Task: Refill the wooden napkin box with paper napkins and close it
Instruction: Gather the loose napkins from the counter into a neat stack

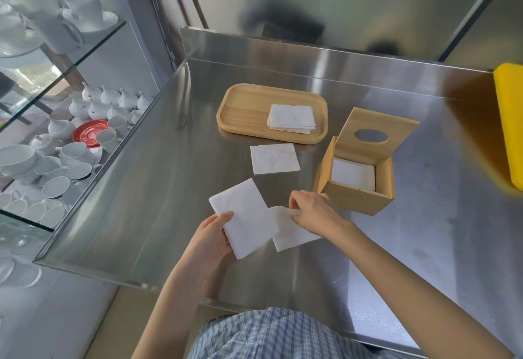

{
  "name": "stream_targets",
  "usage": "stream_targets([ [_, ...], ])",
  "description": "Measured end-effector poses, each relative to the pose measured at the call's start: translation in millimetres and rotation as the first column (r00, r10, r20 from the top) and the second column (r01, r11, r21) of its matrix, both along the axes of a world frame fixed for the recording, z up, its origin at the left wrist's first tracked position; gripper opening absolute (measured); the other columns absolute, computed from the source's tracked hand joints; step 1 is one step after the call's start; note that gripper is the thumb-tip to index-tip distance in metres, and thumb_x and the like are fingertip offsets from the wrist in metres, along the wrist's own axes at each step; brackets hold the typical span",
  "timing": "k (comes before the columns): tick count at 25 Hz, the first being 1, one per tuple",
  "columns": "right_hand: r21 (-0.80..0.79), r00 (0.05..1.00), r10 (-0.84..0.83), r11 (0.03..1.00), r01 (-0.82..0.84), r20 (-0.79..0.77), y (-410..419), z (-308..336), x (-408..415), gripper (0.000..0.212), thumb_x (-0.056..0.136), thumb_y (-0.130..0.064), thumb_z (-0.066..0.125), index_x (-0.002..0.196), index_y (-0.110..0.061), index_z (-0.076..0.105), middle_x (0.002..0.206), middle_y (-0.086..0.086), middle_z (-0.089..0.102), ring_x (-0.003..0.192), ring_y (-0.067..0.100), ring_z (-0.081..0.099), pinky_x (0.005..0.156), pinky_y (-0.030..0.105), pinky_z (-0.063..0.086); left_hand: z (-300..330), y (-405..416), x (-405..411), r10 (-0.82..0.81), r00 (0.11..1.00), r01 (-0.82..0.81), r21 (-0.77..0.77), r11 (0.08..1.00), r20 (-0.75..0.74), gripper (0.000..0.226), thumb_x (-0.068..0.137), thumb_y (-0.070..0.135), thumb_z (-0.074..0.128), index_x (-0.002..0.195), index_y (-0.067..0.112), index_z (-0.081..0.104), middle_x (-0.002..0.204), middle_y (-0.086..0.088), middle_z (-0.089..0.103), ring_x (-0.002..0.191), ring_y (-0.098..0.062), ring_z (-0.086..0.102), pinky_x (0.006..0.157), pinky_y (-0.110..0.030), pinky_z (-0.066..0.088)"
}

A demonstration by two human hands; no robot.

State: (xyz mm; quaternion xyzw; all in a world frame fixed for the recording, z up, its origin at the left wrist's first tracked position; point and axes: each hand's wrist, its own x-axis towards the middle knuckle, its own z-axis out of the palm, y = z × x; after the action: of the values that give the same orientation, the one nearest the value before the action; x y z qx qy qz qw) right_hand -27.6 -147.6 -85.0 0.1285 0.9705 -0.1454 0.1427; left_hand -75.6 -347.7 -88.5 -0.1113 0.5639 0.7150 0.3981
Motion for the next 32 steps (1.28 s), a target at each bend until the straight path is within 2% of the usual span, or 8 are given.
stream_targets([
  [5,-0.205,0.992,-0.113,0.971,0.121,0.049,7.3,43.3,4.0,0.019,0.086,-0.016,0.057,0.104,-0.011,0.060,0.097,0.004,0.058,0.087,0.019,0.052,0.066,0.027,0.039,-3.1,-5.0,-3.9,0.014,1.000,-0.015,0.028,1.000,0.005,0.020,0.095,0.013,0.044,0.093,0.010,0.064,0.077,-0.001,0.076,0.064,-0.014,0.072,0.066,-0.034,0.054],
  [8,-0.387,0.991,-0.134,0.913,0.125,0.005,11.7,77.7,5.2,0.013,0.085,-0.018,0.065,0.095,-0.015,0.058,0.093,0.001,0.057,0.086,0.016,0.053,0.063,0.024,0.039,-6.4,-3.9,-2.6,0.003,1.000,-0.003,0.053,0.999,0.002,0.021,0.096,0.013,0.042,0.094,0.011,0.063,0.082,-0.003,0.074,0.064,-0.013,0.073,0.060,-0.029,0.057],
  [13,-0.920,0.982,-0.174,0.369,0.133,0.072,-4.7,101.5,-1.0,0.012,0.084,-0.011,0.066,0.092,-0.019,0.063,0.088,-0.005,0.069,0.080,0.008,0.066,0.072,0.018,0.053,-1.3,5.4,1.2,-0.013,1.000,0.012,0.098,0.995,0.010,0.025,0.097,0.014,0.038,0.106,0.011,0.062,0.096,-0.004,0.071,0.072,-0.012,0.071,0.061,-0.026,0.058],
  [15,-0.937,0.982,-0.157,0.313,0.152,0.106,-19.2,88.5,-5.6,0.013,0.085,-0.010,0.065,0.093,-0.019,0.062,0.088,-0.007,0.070,0.081,0.008,0.067,0.075,0.018,0.054,7.3,9.8,2.3,-0.055,0.998,0.058,0.166,0.984,-0.022,0.028,0.096,0.016,0.040,0.109,0.014,0.065,0.115,-0.011,0.067,0.091,-0.020,0.067,0.079,-0.037,0.054],
  [18,-0.874,0.967,-0.234,0.443,0.199,0.102,-37.2,58.5,-9.4,0.014,0.086,-0.008,0.065,0.096,-0.016,0.059,0.095,-0.001,0.065,0.085,0.011,0.062,0.074,0.016,0.049,11.2,18.6,-2.1,-0.065,0.998,0.064,0.140,0.988,0.000,0.029,0.094,0.019,0.041,0.098,0.010,0.069,0.105,-0.014,0.066,0.085,-0.021,0.067,0.074,-0.033,0.054],
  [21,-0.743,0.941,-0.338,0.621,0.252,0.036,-41.6,36.7,-10.1,0.015,0.084,-0.012,0.067,0.095,-0.016,0.057,0.097,0.001,0.062,0.090,0.017,0.058,0.073,0.026,0.046,2.6,17.4,-6.2,-0.059,0.997,0.056,0.060,0.997,0.049,0.037,0.094,0.028,0.044,0.115,0.004,0.063,0.091,-0.006,0.074,0.081,-0.022,0.070,0.070,-0.034,0.055],
  [27,-0.597,0.948,-0.318,0.764,0.245,-0.018,-39.2,28.3,-10.8,0.025,0.083,-0.020,0.066,0.104,-0.011,0.057,0.093,-0.002,0.057,0.085,0.015,0.054,0.059,0.020,0.040,1.2,9.3,1.3,-0.063,0.998,0.065,0.135,0.989,-0.025,0.042,0.095,0.043,0.033,0.101,0.018,0.066,0.080,0.000,0.073,0.065,-0.013,0.070,0.060,-0.029,0.051],
  [32,-0.508,0.957,-0.285,0.832,0.223,-0.047,-40.7,24.8,-15.8,0.034,0.082,-0.021,0.066,0.111,-0.009,0.055,0.103,0.005,0.062,0.085,0.015,0.052,0.071,0.026,0.039,-2.2,6.6,-1.8,-0.080,0.996,0.075,0.157,0.985,0.031,0.048,0.096,0.047,0.029,0.107,0.014,0.063,0.086,-0.004,0.074,0.071,-0.015,0.071,0.068,-0.033,0.052],
])
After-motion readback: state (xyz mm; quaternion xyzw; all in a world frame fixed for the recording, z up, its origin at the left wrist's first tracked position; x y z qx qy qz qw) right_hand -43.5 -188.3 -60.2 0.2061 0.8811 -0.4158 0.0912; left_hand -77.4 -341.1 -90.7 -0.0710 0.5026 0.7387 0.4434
